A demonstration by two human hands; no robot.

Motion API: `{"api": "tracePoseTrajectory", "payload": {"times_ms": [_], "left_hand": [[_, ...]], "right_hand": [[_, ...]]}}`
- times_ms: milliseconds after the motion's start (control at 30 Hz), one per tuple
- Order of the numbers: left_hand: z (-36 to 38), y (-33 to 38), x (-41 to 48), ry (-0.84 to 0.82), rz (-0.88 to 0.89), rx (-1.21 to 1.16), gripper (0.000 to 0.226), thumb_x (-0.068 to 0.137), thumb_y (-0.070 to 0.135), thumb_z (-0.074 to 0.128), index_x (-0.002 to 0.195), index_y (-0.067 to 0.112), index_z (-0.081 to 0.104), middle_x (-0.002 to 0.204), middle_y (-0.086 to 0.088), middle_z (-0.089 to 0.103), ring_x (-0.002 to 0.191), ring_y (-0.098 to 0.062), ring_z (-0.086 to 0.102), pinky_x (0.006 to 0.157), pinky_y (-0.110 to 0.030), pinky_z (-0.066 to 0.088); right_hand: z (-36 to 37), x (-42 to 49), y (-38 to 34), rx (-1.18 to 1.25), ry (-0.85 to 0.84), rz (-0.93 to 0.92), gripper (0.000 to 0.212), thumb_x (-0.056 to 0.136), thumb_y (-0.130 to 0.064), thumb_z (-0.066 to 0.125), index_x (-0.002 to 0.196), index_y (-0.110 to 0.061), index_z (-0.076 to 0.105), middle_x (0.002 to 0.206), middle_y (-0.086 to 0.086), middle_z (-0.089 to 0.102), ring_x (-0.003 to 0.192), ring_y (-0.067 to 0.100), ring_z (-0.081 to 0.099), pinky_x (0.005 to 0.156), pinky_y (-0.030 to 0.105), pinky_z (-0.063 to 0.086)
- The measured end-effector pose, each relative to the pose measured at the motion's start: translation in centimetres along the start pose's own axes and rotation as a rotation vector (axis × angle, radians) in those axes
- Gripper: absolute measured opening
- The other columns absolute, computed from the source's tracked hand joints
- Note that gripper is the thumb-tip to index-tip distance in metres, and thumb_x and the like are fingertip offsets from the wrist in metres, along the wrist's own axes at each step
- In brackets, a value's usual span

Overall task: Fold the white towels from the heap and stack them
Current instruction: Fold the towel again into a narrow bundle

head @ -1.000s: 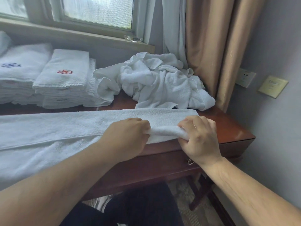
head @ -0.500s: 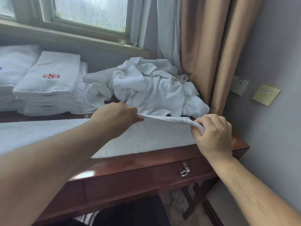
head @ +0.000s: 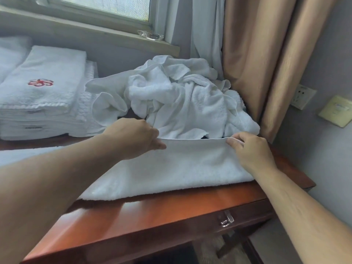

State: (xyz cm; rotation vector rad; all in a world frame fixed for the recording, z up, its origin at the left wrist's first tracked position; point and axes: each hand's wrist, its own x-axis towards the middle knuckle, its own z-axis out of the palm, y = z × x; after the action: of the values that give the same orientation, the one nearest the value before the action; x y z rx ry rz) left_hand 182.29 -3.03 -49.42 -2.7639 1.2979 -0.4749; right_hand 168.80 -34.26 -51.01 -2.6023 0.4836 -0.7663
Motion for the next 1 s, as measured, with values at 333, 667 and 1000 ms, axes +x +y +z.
{"api": "tracePoseTrajectory", "payload": {"times_ms": [333,667,1000], "left_hand": [[2.5,-1.5,0.5,-0.06,0.057,-0.022,0.051,0.09,0.077,0.024,0.08,0.029,0.04,0.071,0.009,0.049,0.06,-0.015,0.047,0.047,-0.029,0.024],[1.2,-4.6,-9.2,-0.04,-0.21,-0.309,0.064,0.082,0.081,0.02,0.13,0.045,0.043,0.129,0.02,0.053,0.118,-0.008,0.051,0.086,-0.031,0.042],[-2.2,-11.9,-28.1,0.145,-0.68,-0.463,0.039,0.096,0.055,0.038,0.116,0.033,0.063,0.109,0.019,0.057,0.109,-0.006,0.052,0.092,-0.027,0.038]], "right_hand": [[2.4,0.8,0.7,-0.137,-0.125,0.115,0.025,0.087,-0.051,0.072,0.097,-0.03,0.061,0.101,-0.008,0.063,0.089,0.011,0.058,0.069,0.025,0.043],[7.1,-6.3,-10.5,-0.073,0.017,-0.228,0.029,0.083,-0.05,0.064,0.093,-0.023,0.071,0.107,-0.001,0.062,0.107,0.028,0.054,0.09,0.039,0.033],[12.1,-14.7,-27.6,0.17,-0.344,-0.754,0.049,0.083,-0.063,0.057,0.117,-0.027,0.059,0.121,-0.007,0.053,0.115,0.017,0.046,0.098,0.036,0.035]]}}
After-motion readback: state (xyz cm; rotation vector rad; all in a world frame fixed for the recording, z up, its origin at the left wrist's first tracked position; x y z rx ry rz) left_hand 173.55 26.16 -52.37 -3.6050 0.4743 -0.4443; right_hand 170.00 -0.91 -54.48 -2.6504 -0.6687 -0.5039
